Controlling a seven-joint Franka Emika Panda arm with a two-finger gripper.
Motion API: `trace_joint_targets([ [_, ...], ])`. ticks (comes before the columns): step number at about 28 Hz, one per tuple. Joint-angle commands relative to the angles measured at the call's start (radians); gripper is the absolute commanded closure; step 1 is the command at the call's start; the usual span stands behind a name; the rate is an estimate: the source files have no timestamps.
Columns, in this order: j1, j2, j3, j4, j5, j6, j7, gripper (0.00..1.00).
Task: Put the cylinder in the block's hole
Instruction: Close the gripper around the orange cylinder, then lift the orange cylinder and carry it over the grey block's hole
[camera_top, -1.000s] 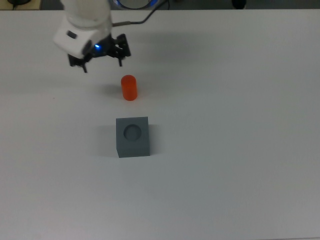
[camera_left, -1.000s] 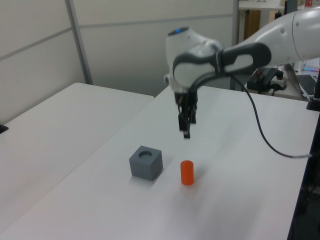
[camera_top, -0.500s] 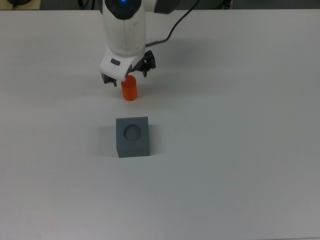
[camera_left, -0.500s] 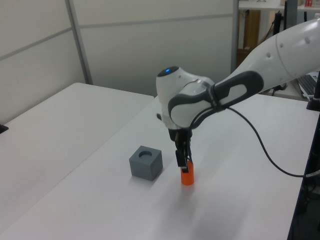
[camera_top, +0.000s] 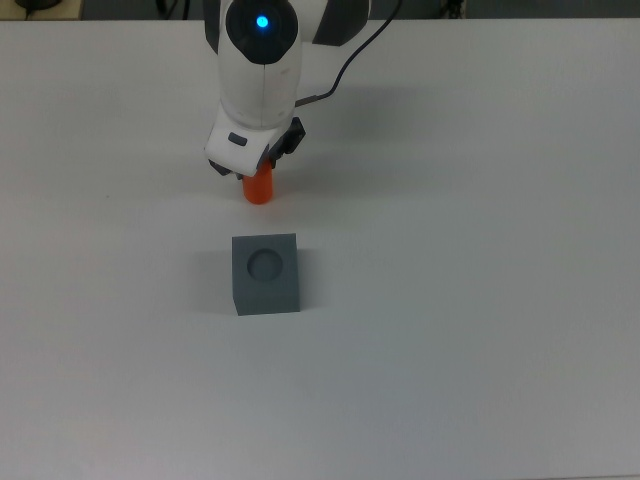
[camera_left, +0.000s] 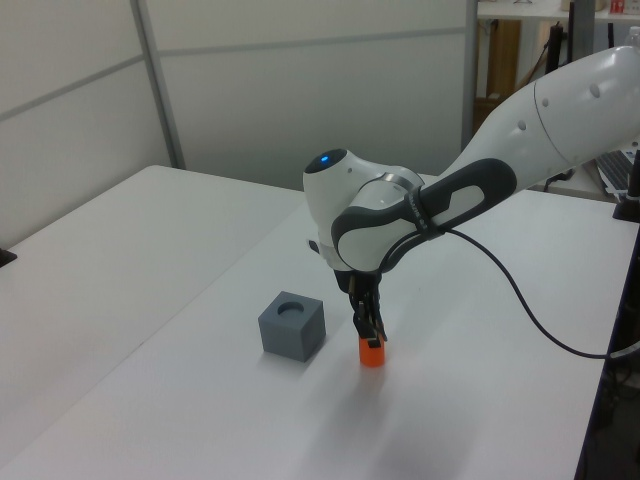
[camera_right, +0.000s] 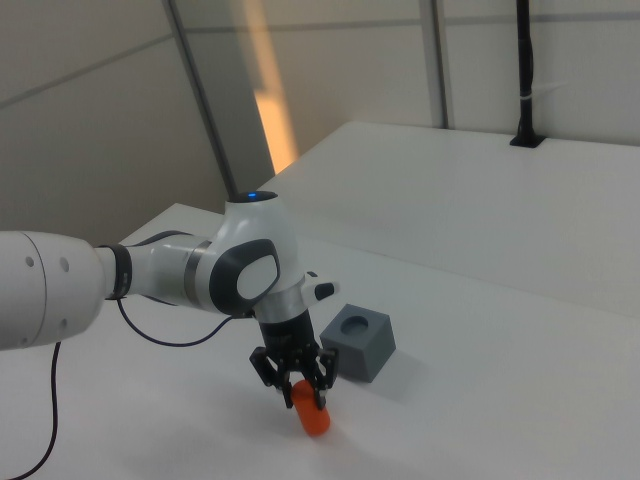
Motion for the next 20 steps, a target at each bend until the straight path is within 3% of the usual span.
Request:
trace_joint_targets([
  [1,-0.003,-0.013,-0.002,0.057,0.029,-0.008,0.018,1.00],
  [3,-0.012,-0.010,-0.006,0.121,0.098,-0.057,0.017,1.00],
  [8,-0.045,0.016,-0.012,0.253,0.199,-0.074,0.027,1.00],
  [13,-0.052,0.082,-0.012,0.373,0.224,-0.064,0.101,1.00],
  [20,-0.053,0.153,-0.012,0.450,0.221,-0.056,0.141,1.00],
])
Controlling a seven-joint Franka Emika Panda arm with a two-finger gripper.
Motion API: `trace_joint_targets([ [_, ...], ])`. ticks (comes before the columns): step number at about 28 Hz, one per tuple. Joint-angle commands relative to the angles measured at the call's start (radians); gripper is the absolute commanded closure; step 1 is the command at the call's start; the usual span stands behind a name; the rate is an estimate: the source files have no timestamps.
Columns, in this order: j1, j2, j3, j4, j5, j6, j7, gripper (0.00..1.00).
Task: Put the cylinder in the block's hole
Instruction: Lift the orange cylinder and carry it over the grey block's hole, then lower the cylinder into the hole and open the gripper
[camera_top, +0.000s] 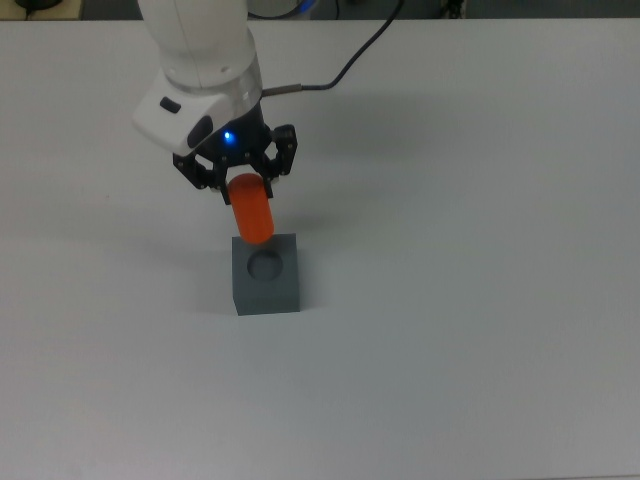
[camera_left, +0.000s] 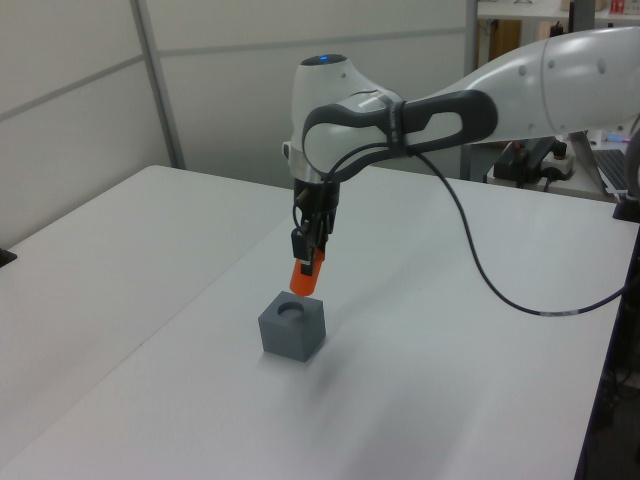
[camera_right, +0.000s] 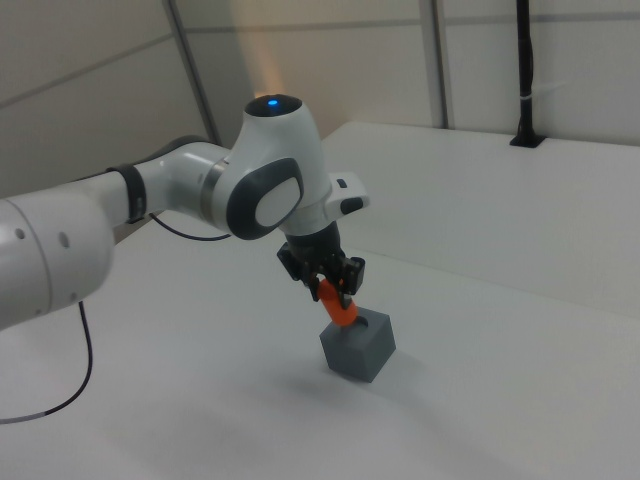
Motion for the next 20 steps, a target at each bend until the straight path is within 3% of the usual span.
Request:
trace_joint_targets([
  [1,0.006,0.079,-0.005,0.088,0.015,-0.016,0.030,1.00],
  [8,0.010,0.114,0.004,0.085,0.009,0.069,0.052,0.99],
  [20,0.018,0.117,0.005,0.067,0.000,0.056,0.044,0.99],
])
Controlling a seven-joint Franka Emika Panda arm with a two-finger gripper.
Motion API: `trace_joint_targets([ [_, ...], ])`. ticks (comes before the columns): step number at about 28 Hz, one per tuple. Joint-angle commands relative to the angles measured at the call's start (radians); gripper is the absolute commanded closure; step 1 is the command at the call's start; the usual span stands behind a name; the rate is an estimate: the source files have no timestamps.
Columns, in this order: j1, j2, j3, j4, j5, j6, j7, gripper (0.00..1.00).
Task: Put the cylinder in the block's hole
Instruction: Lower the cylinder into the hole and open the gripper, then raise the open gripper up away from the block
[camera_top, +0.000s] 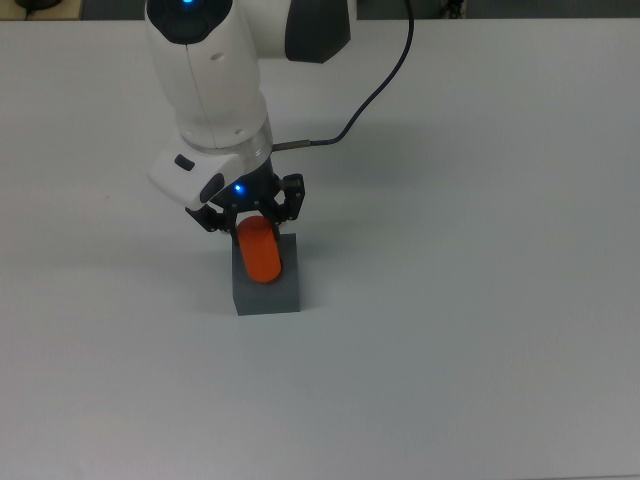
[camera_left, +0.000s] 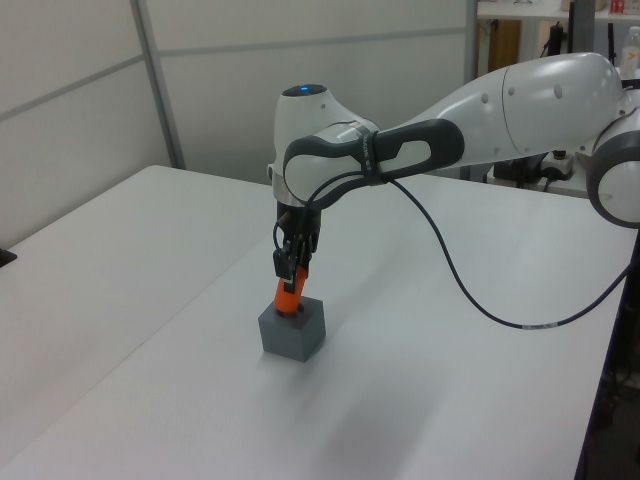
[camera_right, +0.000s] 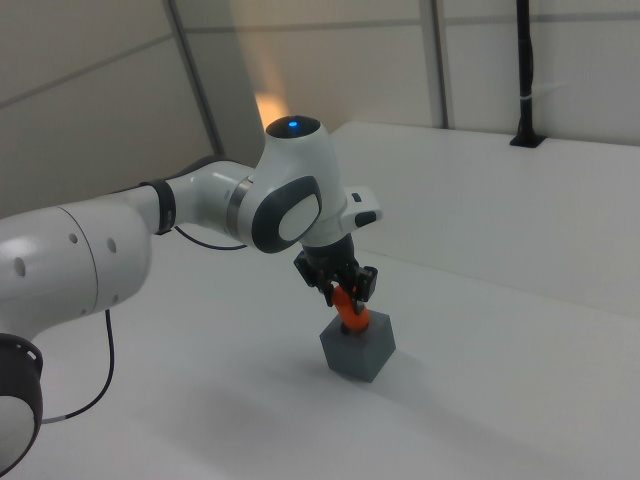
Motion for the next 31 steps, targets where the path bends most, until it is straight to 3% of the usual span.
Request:
trace_joint_targets([
  [1,0.008,0.003,-0.001,-0.001,-0.004,-0.013,0.015,0.99],
  [12,0.010,0.003,0.005,-0.024,-0.020,-0.020,0.015,0.96],
  [13,0.010,0.003,0.005,-0.023,-0.020,-0.020,0.015,0.85],
  [14,0.010,0.003,0.005,-0.021,-0.022,-0.019,0.022,0.27],
  [15,0.010,0.003,0.005,-0.020,-0.022,-0.019,0.025,0.03],
  [26,-0.004,-0.055,-0.014,-0.001,-0.028,-0.028,0.016,0.00],
  [31,-0.010,-0.071,-0.052,-0.001,-0.054,-0.054,0.015,0.00],
])
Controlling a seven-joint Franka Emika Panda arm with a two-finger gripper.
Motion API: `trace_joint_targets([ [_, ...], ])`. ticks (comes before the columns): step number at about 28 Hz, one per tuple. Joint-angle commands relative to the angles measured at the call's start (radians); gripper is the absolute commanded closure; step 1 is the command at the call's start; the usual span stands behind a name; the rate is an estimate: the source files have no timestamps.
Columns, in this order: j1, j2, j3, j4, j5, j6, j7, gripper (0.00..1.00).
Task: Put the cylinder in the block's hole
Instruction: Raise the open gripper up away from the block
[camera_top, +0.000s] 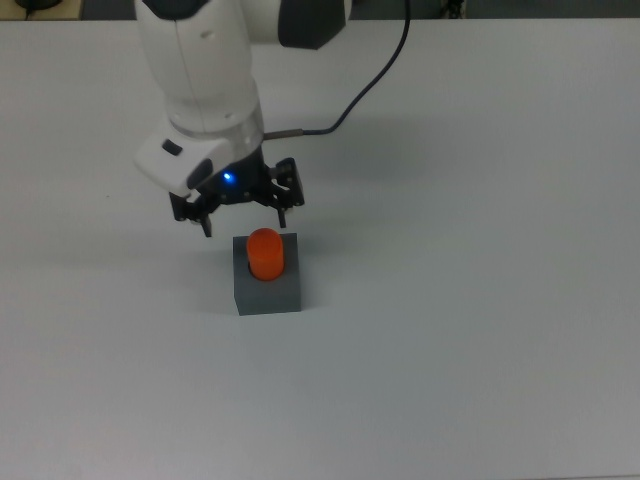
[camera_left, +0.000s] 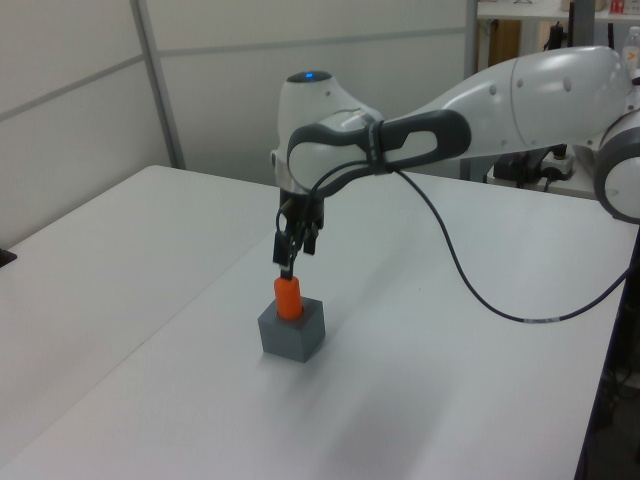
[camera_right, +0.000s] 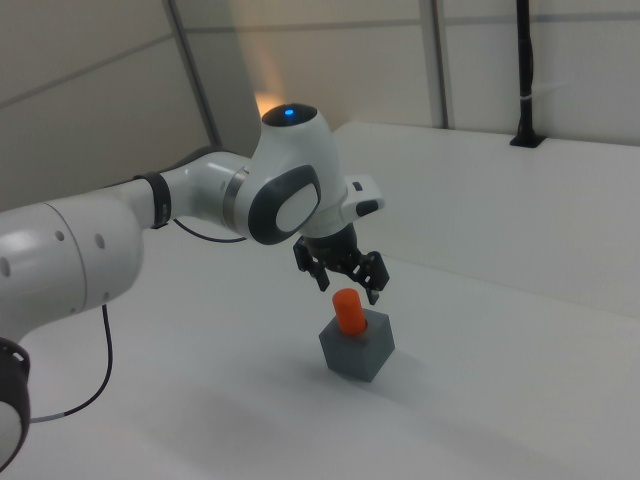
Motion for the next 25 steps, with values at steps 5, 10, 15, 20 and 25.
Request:
trace_joint_targets([
  [5,-0.003,-0.047,-0.097,-0.008,-0.035,-0.044,0.016,0.00],
  [10,-0.005,-0.050,-0.116,0.007,-0.033,-0.122,0.016,0.00],
  [15,-0.005,-0.055,-0.116,0.020,-0.021,-0.225,0.018,0.00],
  [20,-0.003,-0.068,-0.105,0.020,-0.014,-0.247,0.018,0.00],
  [25,0.009,-0.070,-0.102,0.020,-0.014,-0.259,0.018,0.00],
])
